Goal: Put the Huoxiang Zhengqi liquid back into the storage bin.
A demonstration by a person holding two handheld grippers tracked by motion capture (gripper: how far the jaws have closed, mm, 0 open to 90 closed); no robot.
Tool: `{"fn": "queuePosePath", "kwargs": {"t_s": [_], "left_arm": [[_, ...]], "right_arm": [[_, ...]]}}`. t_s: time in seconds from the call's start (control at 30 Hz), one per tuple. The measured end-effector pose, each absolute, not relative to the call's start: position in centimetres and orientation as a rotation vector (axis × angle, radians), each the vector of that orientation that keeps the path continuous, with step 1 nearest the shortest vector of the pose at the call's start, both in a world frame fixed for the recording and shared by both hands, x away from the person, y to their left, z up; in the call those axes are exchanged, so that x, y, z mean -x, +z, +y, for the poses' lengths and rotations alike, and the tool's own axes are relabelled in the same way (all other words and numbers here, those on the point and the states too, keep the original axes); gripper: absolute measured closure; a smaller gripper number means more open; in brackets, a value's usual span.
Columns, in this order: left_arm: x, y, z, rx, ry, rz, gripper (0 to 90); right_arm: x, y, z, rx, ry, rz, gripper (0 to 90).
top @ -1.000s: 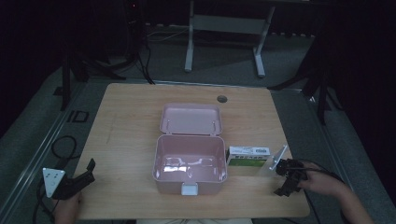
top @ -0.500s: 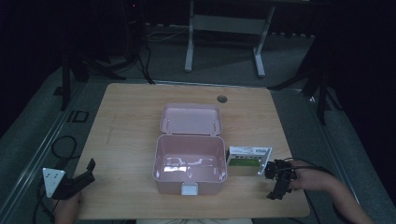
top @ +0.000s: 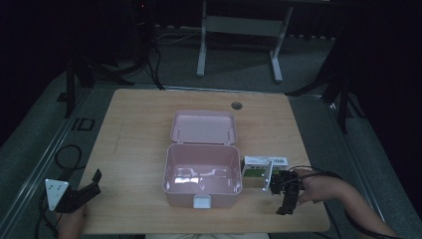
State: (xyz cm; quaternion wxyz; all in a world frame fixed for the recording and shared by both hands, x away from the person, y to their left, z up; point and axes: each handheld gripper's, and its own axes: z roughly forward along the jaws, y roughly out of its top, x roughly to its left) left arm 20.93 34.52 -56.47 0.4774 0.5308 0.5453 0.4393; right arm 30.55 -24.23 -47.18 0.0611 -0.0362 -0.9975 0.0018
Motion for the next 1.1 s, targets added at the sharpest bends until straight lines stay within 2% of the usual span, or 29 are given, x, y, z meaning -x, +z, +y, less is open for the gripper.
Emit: {"fn": "queuePosePath", "kwargs": {"t_s": [0.13, 0.37, 0.47, 0.67, 0.93, 1.1], "left_arm": [[-20.9, -56.5, 34.5, -1.298, 1.072, 1.331, 2.6], [-20.9, -56.5, 34.5, -1.302, 1.072, 1.328, 2.6], [-21.0, -56.5, 34.5, -1.302, 1.071, 1.329, 2.6], [-21.0, -56.5, 34.5, -1.303, 1.07, 1.33, 2.6], [-21.0, -56.5, 34.5, -1.305, 1.07, 1.329, 2.6], [-21.0, -56.5, 34.5, -1.305, 1.067, 1.33, 2.6]], "right_arm": [[-30.7, -46.2, -23.3, 0.065, 0.02, -2.995, 14.2], [-31.0, -44.5, -22.2, 0.007, 0.036, -3.06, 15.2], [-31.3, -43.2, -21.7, -0.015, 0.014, -3.072, 20.2], [-32.2, -41.7, -21.6, -0.04, -0.005, -3.108, 21.8], [-35.1, -39.1, -21.5, 0.011, -0.044, -3.163, 21.9], [-36.3, -38.7, -21.1, -0.018, -0.061, -3.194, 26.1]]}}
